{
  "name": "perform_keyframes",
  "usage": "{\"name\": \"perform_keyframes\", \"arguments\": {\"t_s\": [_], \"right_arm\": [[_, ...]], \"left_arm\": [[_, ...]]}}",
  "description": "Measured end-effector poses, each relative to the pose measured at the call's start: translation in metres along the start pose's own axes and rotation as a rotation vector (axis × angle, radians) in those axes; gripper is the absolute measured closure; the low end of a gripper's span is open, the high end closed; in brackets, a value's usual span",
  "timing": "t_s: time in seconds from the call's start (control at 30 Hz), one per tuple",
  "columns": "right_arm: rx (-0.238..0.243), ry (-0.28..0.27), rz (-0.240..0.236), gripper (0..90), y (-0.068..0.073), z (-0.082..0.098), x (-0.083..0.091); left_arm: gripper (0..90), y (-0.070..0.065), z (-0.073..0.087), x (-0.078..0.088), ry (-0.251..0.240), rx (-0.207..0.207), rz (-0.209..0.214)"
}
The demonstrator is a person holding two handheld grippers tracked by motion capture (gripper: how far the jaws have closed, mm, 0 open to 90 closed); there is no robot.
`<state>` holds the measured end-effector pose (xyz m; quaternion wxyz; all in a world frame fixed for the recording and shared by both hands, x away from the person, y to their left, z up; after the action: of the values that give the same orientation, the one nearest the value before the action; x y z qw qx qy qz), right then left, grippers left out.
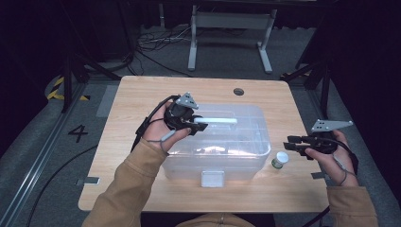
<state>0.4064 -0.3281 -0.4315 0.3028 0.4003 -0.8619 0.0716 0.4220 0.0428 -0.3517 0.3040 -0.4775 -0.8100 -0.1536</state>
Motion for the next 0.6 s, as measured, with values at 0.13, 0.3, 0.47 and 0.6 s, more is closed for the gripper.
{"name": "perform_keyframes", "arguments": {"t_s": [0.13, 0.3, 0.47, 0.6], "right_arm": [[-0.003, -0.004, -0.011, 63.2, 0.0033, -0.0013, 0.0001], [-0.007, -0.003, -0.019, 63.4, 0.0057, -0.0022, 0.0004], [-0.007, -0.008, -0.022, 63.6, 0.0059, -0.0027, 0.0014], [-0.001, -0.008, -0.025, 63.5, 0.0074, -0.0034, 0.0012]], "left_arm": [[68.6, 0.0011, -0.001, 0.0002, 0.004, 0.007, -0.006], [69.0, 0.0022, -0.0031, 0.0013, 0.024, 0.018, -0.004], [69.3, 0.0044, -0.0048, 0.0028, 0.037, 0.029, 0.004], [69.5, 0.0058, -0.0062, 0.0039, 0.045, 0.037, 0.014]]}}
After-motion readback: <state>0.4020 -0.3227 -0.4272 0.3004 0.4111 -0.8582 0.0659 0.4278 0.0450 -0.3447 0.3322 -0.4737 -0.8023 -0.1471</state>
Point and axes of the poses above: each handheld gripper's, and its own axes: x roughly backward along the jaws, z roughly out of its underside, y roughly to its left, the point moved 6 cm from there along -x, roughly forward along the jaws, and after that the axes turned 3 degrees about -y, right-handed, at the moved point
